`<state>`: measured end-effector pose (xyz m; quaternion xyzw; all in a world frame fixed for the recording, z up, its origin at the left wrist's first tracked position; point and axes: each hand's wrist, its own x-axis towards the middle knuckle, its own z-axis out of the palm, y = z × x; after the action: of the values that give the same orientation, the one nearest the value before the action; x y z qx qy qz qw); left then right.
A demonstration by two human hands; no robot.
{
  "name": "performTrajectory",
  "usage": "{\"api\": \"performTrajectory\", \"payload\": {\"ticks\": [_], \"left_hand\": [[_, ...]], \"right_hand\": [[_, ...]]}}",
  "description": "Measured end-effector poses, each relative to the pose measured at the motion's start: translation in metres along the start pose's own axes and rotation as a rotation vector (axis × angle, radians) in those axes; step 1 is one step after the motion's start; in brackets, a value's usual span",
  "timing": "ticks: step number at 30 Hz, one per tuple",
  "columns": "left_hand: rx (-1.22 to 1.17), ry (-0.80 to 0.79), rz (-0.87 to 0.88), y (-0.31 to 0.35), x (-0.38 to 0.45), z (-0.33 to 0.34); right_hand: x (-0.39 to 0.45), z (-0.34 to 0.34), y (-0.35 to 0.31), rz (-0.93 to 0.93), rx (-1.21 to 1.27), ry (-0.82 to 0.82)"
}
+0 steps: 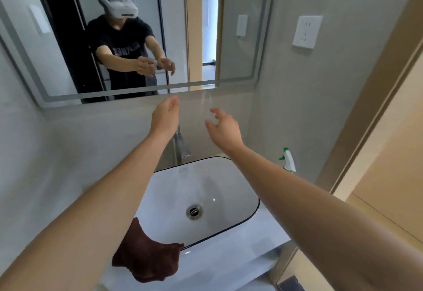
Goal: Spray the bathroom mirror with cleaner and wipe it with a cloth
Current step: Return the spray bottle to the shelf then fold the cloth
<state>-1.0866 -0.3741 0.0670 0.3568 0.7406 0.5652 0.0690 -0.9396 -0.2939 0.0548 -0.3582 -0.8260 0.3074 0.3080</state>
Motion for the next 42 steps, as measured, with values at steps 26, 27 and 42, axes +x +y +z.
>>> {"api": "performTrajectory", "payload": {"ticks": [26,27,42], "left_hand": [[-0.116,-0.818,-0.724,-0.064,-0.023,0.353],[-0.110,-0.834,-0.749,-0.071,-0.024,0.359],[-0.117,-0.948,-0.756,-0.088,-0.031,0.367]], "right_hand": [[-0.017,-0.092,0.293,0.776,-0.023,0.228],[-0.020,-0.086,0.302,0.794,-0.027,0.189],[-0.027,-0.024,0.333,0.705,0.120,0.217]]}}
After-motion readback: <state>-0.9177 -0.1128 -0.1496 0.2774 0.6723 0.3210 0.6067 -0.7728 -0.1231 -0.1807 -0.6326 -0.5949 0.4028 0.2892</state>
